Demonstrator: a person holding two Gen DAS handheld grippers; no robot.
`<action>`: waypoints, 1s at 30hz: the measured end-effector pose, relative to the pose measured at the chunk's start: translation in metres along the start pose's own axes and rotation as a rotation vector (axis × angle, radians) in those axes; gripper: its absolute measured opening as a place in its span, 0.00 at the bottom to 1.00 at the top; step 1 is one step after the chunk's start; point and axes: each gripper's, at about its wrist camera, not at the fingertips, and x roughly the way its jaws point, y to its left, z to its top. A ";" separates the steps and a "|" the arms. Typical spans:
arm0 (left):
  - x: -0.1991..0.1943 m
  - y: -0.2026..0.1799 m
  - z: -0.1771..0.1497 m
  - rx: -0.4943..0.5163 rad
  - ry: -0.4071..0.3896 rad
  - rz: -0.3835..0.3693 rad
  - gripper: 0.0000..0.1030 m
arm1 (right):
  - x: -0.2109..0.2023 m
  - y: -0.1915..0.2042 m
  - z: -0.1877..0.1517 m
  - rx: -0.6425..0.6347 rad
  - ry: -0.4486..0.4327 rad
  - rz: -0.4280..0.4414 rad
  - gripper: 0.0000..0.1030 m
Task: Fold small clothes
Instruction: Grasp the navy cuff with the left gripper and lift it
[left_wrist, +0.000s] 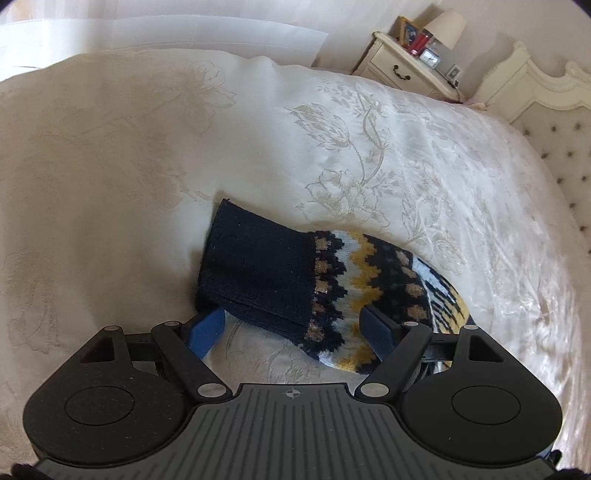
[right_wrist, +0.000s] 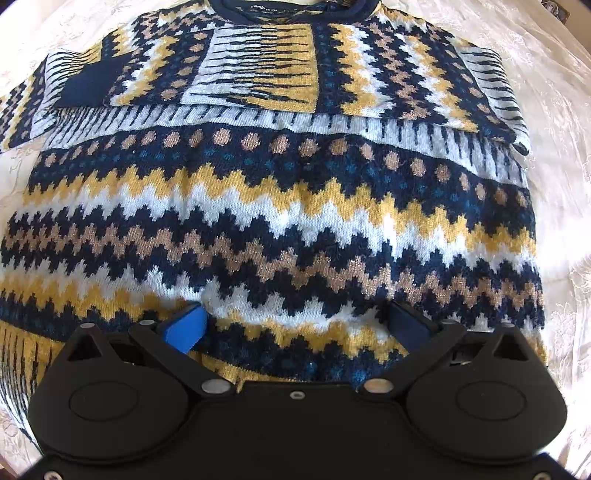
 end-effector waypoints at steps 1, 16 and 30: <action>0.002 0.001 0.003 -0.012 0.000 -0.007 0.77 | -0.001 -0.001 0.003 0.006 0.008 0.008 1.00; 0.005 0.025 0.020 -0.314 -0.066 -0.102 0.10 | -0.047 0.000 0.018 0.124 -0.120 0.163 0.99; -0.115 -0.089 0.018 -0.030 -0.230 -0.337 0.09 | -0.065 -0.011 0.012 0.075 -0.178 0.246 0.99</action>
